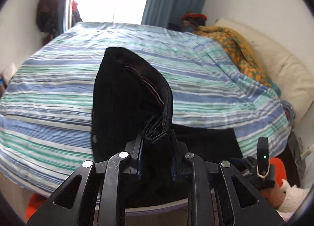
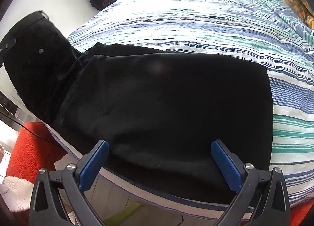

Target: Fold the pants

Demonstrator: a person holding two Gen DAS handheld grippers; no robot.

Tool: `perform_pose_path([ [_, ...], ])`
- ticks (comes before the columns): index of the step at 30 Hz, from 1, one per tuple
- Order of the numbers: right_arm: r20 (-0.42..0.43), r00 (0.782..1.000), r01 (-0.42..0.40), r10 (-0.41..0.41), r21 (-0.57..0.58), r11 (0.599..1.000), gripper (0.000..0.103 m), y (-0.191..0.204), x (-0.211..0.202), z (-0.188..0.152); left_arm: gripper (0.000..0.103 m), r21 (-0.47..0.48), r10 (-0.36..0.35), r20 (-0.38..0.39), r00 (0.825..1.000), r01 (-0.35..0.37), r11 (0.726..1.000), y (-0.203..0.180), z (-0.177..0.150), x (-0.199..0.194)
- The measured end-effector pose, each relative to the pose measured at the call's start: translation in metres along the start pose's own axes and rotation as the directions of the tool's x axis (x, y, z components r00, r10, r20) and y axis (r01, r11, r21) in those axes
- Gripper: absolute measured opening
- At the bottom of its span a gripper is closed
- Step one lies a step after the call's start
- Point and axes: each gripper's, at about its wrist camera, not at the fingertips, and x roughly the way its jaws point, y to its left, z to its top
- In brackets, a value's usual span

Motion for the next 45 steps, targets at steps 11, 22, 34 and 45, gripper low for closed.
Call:
perform_pose_path([
  [11, 0.100, 0.975, -0.210, 0.198, 0.130, 0.969, 0.103, -0.033, -0.038, -0.001, 0.060, 0.029, -0.169, -0.166, 0.972, 0.176, 0.984, -0.036, -0.034, 0.035],
  [22, 0.192, 0.845, -0.534, 0.499, 0.283, 0.797, 0.097, -0.032, -0.036, 0.033, 0.038, -0.132, 0.051, -0.214, 0.975, -0.081, 0.988, 0.048, -0.052, 0.082],
  [34, -0.158, 0.798, -0.529, 0.581, 0.279, 0.802, 0.075, 0.002, 0.041, 0.061, 0.040, 0.000, 0.055, -0.211, 0.976, -0.056, 0.998, 0.006, -0.069, 0.085],
  [45, -0.328, 0.753, -0.555, 0.570, 0.149, 0.818, 0.066, 0.030, 0.074, 0.065, 0.042, -0.008, 0.063, -0.211, 0.976, -0.066, 0.998, 0.007, -0.069, 0.088],
])
